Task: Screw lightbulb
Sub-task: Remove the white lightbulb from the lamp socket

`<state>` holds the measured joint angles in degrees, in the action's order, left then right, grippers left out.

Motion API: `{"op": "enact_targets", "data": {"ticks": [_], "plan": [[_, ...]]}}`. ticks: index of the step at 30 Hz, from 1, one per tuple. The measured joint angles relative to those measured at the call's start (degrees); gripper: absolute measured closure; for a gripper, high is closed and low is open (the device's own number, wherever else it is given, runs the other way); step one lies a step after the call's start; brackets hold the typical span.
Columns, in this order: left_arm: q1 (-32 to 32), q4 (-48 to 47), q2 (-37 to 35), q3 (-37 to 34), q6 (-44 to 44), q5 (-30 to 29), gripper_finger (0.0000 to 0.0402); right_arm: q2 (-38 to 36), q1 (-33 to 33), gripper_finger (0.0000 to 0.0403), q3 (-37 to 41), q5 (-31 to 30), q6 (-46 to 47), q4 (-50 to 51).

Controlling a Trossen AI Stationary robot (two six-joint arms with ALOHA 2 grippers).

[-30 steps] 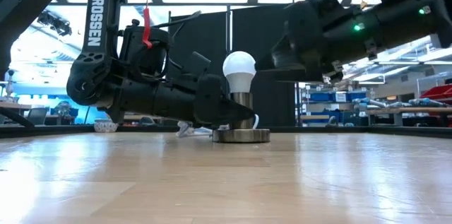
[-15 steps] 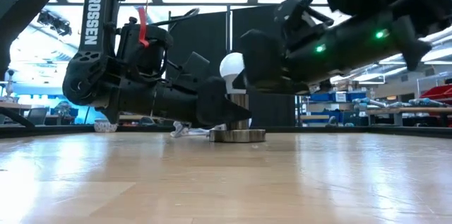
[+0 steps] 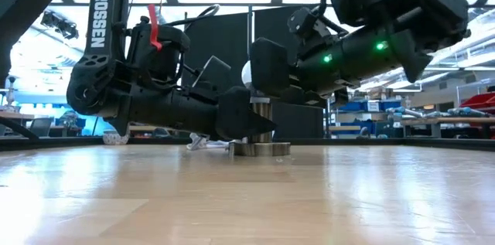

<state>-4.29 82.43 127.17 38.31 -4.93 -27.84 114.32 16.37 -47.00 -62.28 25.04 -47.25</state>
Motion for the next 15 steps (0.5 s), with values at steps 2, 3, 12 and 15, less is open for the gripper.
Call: {"op": "enact_targets", "data": {"ticks": [2,3,12,15], "plan": [[0.0,-0.1,0.0,0.1,0.0,0.0,0.0208,0.0,-0.5,0.0079,0.0,0.7,0.0,0.0],[0.0,-0.1,0.0,0.1,0.0,0.0,0.0208,0.0,-0.7,0.0079,0.0,0.8,0.0,-0.1],[0.0,-0.2,0.0,0.1,0.0,-0.2,0.0208,0.0,-1.5,0.0079,0.0,3.3,-0.5,-0.2],[0.0,-0.5,0.0,0.1,0.0,-0.2,0.0208,0.0,-1.5,0.0079,0.0,3.4,-2.6,-0.2]]}}
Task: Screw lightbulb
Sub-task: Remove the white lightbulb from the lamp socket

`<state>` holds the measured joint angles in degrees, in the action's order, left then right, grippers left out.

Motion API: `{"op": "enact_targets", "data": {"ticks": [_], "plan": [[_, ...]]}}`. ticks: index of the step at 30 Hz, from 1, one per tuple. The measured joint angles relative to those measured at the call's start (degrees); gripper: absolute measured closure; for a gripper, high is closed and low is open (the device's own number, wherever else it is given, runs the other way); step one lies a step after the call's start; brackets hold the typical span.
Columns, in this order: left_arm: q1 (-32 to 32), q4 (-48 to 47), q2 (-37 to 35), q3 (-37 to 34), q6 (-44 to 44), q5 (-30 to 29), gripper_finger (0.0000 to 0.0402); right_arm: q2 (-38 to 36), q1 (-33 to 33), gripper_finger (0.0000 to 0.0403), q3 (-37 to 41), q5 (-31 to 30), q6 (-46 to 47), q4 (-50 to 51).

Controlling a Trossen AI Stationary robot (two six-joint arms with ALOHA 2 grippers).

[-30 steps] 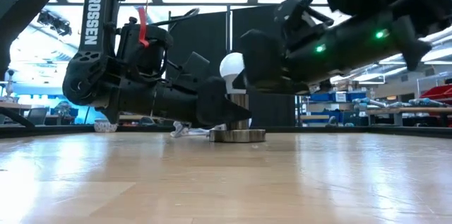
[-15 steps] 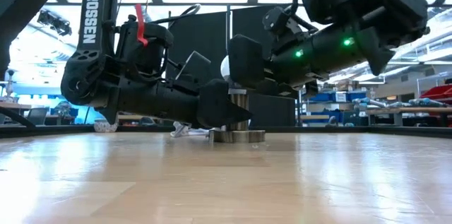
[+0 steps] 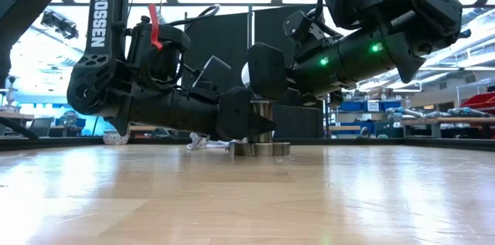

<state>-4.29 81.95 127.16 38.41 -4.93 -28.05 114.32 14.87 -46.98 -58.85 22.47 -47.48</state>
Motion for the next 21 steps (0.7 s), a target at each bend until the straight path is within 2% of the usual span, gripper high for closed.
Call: {"op": "enact_targets", "data": {"ticks": [15,21], "plan": [[0.1,-0.2,0.0,-0.2,1.5,2.2,0.0208,-0.1,0.5,0.0095,3.4,0.4,0.0,-1.0],[0.1,-0.3,-0.1,-0.3,1.6,2.1,0.0208,-0.1,1.9,0.0095,6.4,-3.9,-0.2,-5.1]]}}
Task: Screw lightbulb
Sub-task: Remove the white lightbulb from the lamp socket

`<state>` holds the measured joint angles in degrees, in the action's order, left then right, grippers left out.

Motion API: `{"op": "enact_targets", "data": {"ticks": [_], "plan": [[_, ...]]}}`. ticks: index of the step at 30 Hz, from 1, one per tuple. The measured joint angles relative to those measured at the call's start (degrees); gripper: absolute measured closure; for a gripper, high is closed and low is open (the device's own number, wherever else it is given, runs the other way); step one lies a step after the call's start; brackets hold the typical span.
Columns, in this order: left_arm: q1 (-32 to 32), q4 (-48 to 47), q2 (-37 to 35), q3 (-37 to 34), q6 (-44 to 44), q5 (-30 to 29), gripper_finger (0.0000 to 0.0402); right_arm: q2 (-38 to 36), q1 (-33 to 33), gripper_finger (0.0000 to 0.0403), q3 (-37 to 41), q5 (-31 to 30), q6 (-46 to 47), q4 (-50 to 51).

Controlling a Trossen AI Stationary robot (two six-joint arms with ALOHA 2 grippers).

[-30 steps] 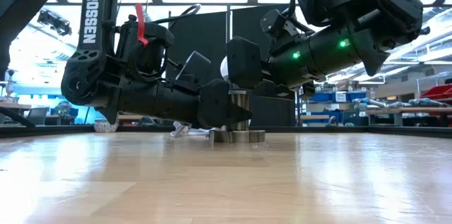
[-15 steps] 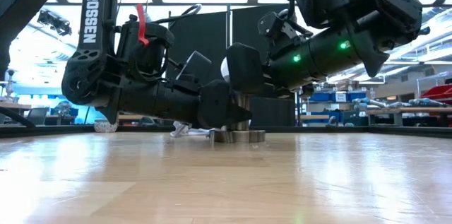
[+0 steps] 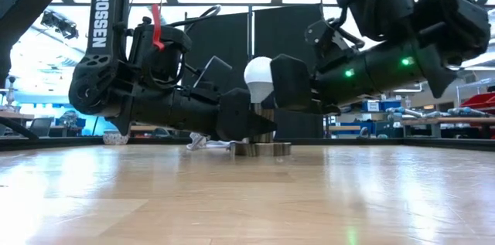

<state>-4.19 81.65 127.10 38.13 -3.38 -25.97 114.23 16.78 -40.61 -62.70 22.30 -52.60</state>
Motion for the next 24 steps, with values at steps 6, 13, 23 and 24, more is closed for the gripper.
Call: {"op": "enact_targets", "data": {"ticks": [6,13,23,24], "plan": [[0.0,0.1,-0.1,-0.1,0.1,-0.2,0.0208,-0.3,0.0,0.0095,2.5,-0.5,-1.0,-4.9],[-0.1,0.5,-0.1,-0.1,0.2,0.2,0.0208,-0.3,-0.9,0.0095,2.4,5.9,-6.5,-10.4],[-0.1,0.6,0.0,-0.1,0.2,1.2,0.0208,-0.3,-2.3,0.0094,2.4,9.9,-10.0,-13.8],[-0.1,0.6,0.0,-0.1,0.2,1.2,0.0208,-0.3,-2.3,0.0095,2.4,9.5,-10.6,-13.7]]}}
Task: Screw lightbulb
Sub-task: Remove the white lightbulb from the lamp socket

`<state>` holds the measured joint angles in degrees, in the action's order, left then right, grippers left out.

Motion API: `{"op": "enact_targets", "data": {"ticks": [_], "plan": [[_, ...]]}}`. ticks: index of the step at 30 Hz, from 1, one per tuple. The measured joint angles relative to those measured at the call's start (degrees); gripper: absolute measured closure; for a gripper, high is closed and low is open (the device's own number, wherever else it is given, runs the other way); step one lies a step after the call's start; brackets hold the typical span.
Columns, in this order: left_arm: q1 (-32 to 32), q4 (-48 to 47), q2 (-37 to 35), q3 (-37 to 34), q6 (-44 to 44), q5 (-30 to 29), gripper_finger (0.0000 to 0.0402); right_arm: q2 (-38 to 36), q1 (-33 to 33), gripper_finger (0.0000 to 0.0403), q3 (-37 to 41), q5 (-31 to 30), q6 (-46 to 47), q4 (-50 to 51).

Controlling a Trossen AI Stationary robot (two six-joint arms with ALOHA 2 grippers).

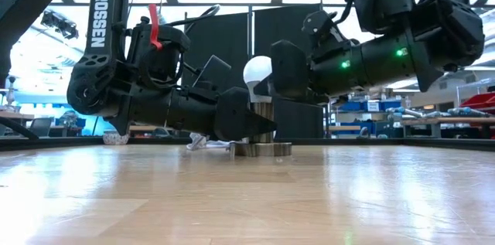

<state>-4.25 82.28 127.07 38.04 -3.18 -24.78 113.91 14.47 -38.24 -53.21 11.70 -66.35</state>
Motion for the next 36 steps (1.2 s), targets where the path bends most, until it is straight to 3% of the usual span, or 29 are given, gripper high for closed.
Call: {"op": "enact_targets", "data": {"ticks": [15,22,30,36], "plan": [[0.0,-0.3,0.0,0.0,0.1,-0.3,0.0208,0.0,0.6,0.0095,3.0,-4.1,-0.8,-0.2],[0.0,-0.4,0.0,0.0,0.2,0.0,0.0208,-3.1,1.0,0.0095,8.2,-12.6,1.2,-2.5],[0.0,-0.3,0.0,0.0,0.2,0.0,0.0208,-6.4,2.0,0.0095,8.4,-1.5,1.7,-2.1],[0.0,0.1,0.1,0.0,0.1,0.0,0.0208,-6.3,2.4,0.0095,1.2,2.3,3.0,12.7]]}}
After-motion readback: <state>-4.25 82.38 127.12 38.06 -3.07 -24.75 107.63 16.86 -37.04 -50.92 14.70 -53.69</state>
